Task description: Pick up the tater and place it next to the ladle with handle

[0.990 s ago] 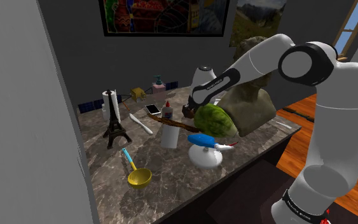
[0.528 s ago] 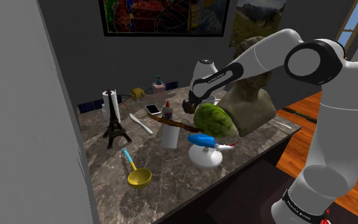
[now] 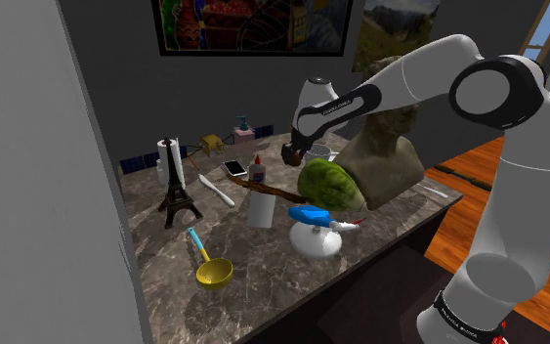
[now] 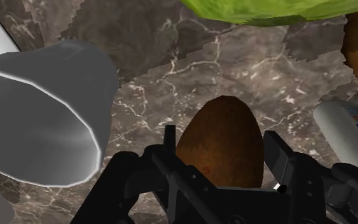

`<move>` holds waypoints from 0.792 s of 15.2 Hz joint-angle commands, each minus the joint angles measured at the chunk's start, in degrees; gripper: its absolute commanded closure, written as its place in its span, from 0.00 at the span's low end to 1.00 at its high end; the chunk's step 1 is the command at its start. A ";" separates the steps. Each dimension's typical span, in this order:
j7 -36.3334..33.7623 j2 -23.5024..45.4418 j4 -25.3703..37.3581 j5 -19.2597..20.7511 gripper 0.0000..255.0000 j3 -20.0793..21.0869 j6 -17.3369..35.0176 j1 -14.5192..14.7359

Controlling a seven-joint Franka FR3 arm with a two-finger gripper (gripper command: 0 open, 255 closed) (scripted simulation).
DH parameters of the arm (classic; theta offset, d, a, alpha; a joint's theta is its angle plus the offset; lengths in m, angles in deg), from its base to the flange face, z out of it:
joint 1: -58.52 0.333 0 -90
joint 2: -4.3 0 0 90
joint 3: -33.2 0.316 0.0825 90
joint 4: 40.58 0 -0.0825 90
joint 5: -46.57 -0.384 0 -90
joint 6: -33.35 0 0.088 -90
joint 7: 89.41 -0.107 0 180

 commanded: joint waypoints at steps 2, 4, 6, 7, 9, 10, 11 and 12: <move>0.34 -0.85 1.40 -0.28 1.00 0.08 -2.26 -0.04; 0.52 -1.48 2.16 -0.44 1.00 0.12 -3.65 -0.05; 0.69 -2.07 2.97 -0.58 1.00 0.16 -5.04 -0.06; 0.78 -2.34 3.40 -0.65 1.00 0.18 -5.74 -0.06; 0.94 -2.87 4.29 -0.78 1.00 0.21 -7.15 -0.06; 1.02 -3.11 4.75 -0.85 1.00 0.23 -7.86 -0.06; 1.05 -3.22 4.94 -0.87 1.00 0.23 -8.14 -0.07; -0.48 -3.45 4.67 -0.32 1.00 0.65 -8.22 0.75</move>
